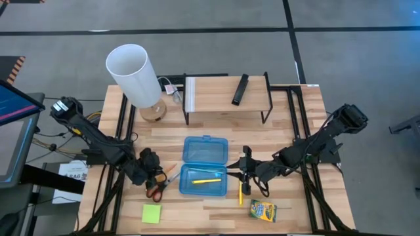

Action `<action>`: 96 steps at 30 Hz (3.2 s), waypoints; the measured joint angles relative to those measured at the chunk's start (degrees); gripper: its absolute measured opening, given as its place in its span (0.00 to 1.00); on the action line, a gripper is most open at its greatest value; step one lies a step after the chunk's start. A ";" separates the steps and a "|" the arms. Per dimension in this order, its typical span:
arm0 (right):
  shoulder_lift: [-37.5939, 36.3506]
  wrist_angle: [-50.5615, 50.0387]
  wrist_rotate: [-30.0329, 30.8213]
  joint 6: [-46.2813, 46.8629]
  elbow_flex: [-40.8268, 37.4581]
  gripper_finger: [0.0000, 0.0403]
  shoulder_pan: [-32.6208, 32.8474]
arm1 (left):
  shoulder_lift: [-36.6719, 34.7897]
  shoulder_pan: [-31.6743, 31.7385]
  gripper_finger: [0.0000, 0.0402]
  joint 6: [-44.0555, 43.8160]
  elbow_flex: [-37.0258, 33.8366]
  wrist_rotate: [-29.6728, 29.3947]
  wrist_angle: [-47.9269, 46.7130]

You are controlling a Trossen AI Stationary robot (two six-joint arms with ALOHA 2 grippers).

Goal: Pack school essentials
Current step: Put the orange pencil into the supply box

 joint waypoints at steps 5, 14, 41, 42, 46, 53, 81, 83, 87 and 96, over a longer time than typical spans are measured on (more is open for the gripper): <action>0.00 -0.02 -0.01 -0.10 0.00 0.32 0.02 | 2.18 1.00 0.19 -1.86 0.27 3.79 -0.18; 0.00 -0.02 0.00 -0.48 0.00 0.32 0.02 | 8.59 1.07 0.19 -1.29 7.84 5.71 -6.11; 0.00 -0.58 0.00 -0.42 0.00 0.32 0.04 | 20.47 4.44 0.05 1.10 14.05 10.65 -15.79; 0.00 -0.58 0.00 -0.42 0.00 0.32 0.04 | 20.45 4.60 0.03 1.53 14.05 10.70 -15.95; 0.00 -0.57 -0.02 -0.42 0.00 0.32 0.04 | 20.47 4.93 0.02 2.07 14.01 10.51 -16.27; 0.00 -0.59 0.00 -0.42 0.00 0.32 0.04 | 19.76 5.09 0.00 2.76 14.91 8.03 -20.47; 0.00 -1.43 0.02 -0.39 0.00 0.32 -1.46 | 13.98 7.39 0.00 5.74 20.13 7.02 -29.38; 0.00 -1.49 0.02 -0.39 0.00 0.32 -1.46 | 13.96 8.18 0.00 6.94 22.73 6.48 -32.71; 0.00 -2.02 0.02 -0.21 0.00 0.32 -1.42 | 13.94 9.66 0.00 11.79 28.12 3.28 -34.79; -0.02 -4.18 0.00 0.15 -0.02 0.32 -1.43 | 16.81 11.50 0.00 27.28 35.64 1.75 -22.25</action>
